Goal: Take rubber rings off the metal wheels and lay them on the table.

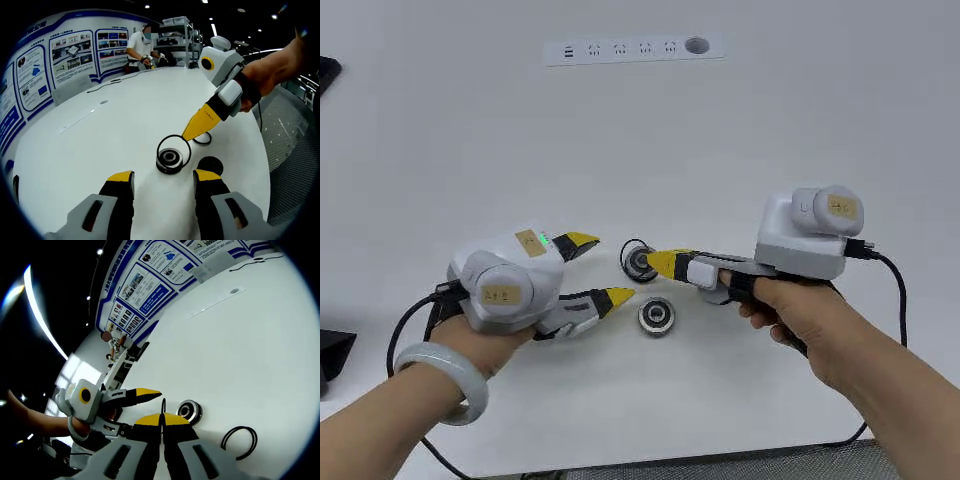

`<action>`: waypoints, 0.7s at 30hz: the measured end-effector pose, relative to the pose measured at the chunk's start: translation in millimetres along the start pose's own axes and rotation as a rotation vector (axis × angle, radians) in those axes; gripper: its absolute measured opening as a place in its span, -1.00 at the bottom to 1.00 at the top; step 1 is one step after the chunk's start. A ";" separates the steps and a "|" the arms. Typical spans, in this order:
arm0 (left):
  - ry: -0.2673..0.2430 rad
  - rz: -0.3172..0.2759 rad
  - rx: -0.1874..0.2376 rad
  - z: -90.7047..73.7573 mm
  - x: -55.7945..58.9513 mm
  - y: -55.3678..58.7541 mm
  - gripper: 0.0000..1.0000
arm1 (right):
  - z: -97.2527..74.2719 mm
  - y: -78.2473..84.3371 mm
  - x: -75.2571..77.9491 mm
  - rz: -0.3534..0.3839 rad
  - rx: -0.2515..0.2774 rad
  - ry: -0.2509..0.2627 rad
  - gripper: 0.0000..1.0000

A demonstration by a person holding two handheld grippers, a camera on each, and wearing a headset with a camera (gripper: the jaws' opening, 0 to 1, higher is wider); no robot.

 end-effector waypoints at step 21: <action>-0.026 -0.080 0.015 -24.7 5.0 20.2 0.31 | -58.0 17.6 35.5 0.111 0.088 0.121 -0.96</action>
Point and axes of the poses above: the centre of the closed fingertips' face, and the gripper's own axes: z roughly forward along the fingers, x roughly to its right, y roughly out of its underside, the point moved 3 cm from there along -z, roughly backward along the fingers, and after that the axes turned 3 degrees about -x, right-handed, at the moved point
